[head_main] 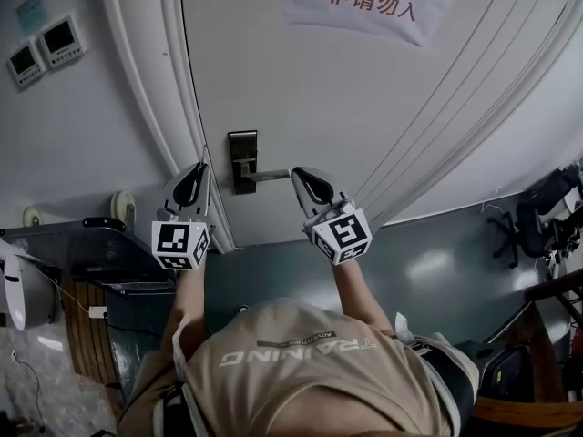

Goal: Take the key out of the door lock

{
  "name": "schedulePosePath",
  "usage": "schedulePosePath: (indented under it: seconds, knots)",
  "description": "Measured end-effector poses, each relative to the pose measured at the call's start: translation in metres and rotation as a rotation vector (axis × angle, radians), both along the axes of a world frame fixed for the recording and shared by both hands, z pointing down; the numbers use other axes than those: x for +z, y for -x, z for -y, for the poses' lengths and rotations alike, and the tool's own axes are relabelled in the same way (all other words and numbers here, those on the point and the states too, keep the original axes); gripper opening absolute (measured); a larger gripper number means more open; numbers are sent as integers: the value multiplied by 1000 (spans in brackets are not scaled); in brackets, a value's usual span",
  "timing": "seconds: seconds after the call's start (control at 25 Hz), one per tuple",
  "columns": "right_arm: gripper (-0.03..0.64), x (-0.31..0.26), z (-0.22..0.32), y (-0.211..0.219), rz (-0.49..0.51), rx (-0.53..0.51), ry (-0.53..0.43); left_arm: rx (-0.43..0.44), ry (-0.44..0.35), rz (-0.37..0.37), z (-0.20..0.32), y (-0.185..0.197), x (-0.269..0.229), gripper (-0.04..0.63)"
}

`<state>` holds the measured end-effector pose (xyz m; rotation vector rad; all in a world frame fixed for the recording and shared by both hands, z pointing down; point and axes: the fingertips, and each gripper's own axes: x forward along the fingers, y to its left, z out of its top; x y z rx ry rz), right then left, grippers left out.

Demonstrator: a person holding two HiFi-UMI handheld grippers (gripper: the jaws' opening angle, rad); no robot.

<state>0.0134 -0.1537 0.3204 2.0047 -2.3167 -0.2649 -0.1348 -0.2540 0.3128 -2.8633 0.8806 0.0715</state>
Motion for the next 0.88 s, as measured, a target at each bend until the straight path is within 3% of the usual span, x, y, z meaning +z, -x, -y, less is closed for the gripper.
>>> schedulePosePath:
  seconds: [0.32, 0.64, 0.88]
  knots:
    - [14, 14, 4, -6, 7, -2, 8, 30, 103, -29, 2, -4, 28, 23]
    - [14, 26, 37, -8, -3, -39, 44, 14, 133, -71, 26, -7, 37, 23]
    - [14, 22, 67, -13, -7, -55, 39, 22, 175, -60, 53, -18, 52, 23]
